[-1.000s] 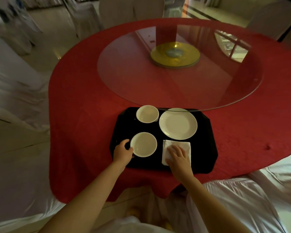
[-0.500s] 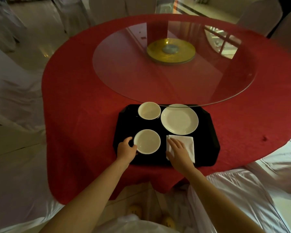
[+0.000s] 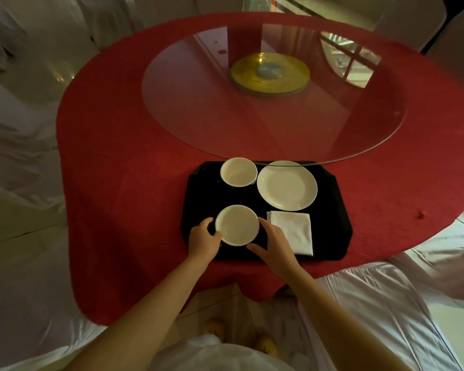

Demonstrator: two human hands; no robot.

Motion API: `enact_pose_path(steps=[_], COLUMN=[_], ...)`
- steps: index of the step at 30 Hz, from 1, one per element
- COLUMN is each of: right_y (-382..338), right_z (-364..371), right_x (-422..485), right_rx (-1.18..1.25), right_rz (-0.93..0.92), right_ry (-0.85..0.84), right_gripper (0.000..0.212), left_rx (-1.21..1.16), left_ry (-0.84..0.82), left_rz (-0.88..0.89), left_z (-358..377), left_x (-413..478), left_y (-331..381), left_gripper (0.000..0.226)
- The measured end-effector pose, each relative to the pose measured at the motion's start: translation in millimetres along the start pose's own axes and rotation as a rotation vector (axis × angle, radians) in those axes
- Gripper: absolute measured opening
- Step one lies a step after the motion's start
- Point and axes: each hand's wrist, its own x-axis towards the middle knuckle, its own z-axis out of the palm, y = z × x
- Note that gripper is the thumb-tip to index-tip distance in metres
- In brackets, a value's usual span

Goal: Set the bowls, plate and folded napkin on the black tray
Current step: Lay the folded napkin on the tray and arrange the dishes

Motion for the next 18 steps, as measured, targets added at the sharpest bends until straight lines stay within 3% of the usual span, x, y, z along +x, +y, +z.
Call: enact_pose_path(steps=[4,7,10,13,18], right_y=[-2,-13,-29,-38,-48], right_z=[-8,-22,-35,-40,-34], right_x=[3,23,56,87,111], right_rx=[0.061,0.202,0.336,0.309,0.323], right_rz=[0.045,0.094,0.189,0.281,0.255], right_ry=[-0.010,0.042,0.010,-0.047,-0.100], right_gripper=[0.080,0.061,0.052,0.054,0.039], left_rx=[0.104,0.195,0.160,0.130,0.122], left_ry=[0.057,0.177,0.050,-0.094,-0.189], left_rz=[0.042,0.102,0.125,0.112,0.116], left_z=[-14,-29,-30,-20,-9], left_x=[6,31,58,73,87], left_y=[8,29,55,67,64], left_gripper=[0.054,0.049,0.051,0.057,0.060])
